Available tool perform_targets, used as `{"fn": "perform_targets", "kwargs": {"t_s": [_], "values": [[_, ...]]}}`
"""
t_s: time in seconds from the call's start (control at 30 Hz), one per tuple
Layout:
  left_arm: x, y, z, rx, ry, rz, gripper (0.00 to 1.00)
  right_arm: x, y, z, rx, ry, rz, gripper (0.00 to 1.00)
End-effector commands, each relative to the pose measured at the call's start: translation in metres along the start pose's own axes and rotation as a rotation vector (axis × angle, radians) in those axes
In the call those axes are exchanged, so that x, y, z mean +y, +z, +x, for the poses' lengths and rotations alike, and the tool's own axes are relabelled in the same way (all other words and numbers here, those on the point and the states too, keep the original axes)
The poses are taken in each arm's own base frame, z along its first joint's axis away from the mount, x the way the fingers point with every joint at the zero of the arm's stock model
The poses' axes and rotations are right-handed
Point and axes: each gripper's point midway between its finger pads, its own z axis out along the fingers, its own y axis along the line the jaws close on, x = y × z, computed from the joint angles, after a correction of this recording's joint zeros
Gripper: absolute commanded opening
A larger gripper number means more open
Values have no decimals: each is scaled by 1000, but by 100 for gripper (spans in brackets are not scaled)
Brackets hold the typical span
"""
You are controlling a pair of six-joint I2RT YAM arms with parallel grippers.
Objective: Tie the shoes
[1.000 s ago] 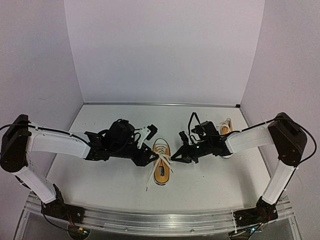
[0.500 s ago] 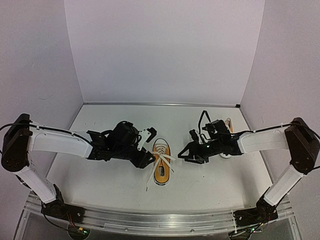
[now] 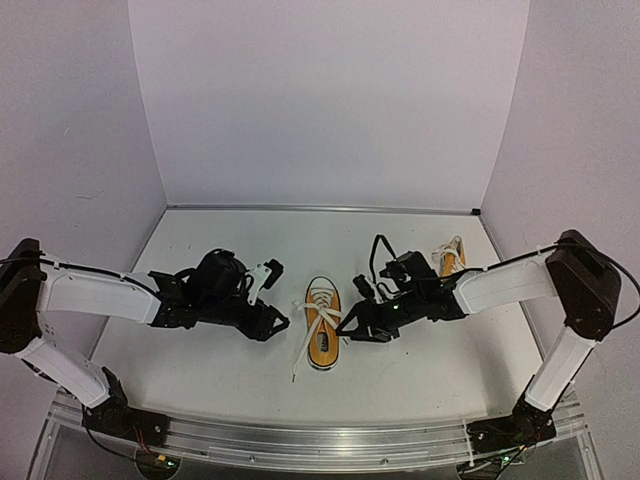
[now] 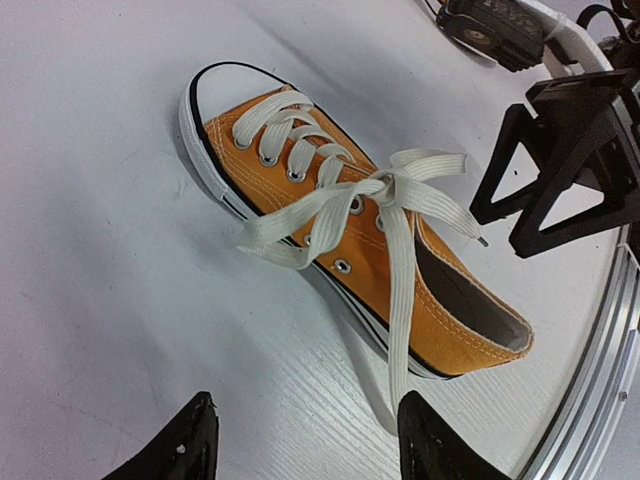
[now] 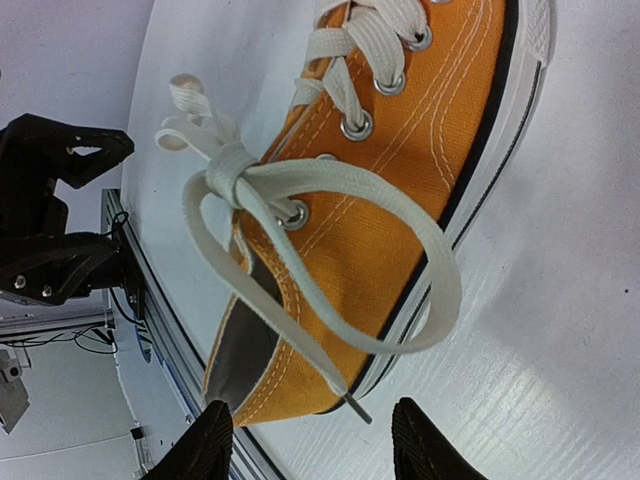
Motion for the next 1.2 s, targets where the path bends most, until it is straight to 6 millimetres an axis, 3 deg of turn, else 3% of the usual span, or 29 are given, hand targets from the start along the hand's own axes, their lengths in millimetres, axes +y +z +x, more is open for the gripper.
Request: {"fn": "perform_targets", "kwargs": {"t_s": [0.0, 0.1, 0.27, 0.37, 0.5, 0.6, 0.77, 0.97, 1.17], "values": [[-9, -15, -19, -92, -16, 42, 61, 18, 15, -19, -8, -69, -40, 54], [-7, -17, -12, -85, -21, 34, 61, 28, 25, -21, 13, -89, -68, 51], [-2, -23, 2, -84, -43, 29, 60, 75, 33, -21, 36, -148, -147, 37], [1, -25, 10, -79, -55, 24, 59, 90, 34, -27, 28, -163, -157, 30], [2, -26, 18, -74, -61, 22, 58, 96, 41, -33, 22, -164, -146, 29], [1, -25, 23, -76, -58, 36, 56, 85, 56, -37, 32, -147, -114, 30], [-20, -22, 30, -75, 15, 132, 50, 80, 75, -46, 43, -136, -106, 31], [-32, -3, 44, -16, 77, 156, 51, 101, 62, -47, 47, -162, -156, 37], [-39, 16, 48, 14, 115, 139, 53, 131, 26, -43, 22, -194, -219, 46]]}}
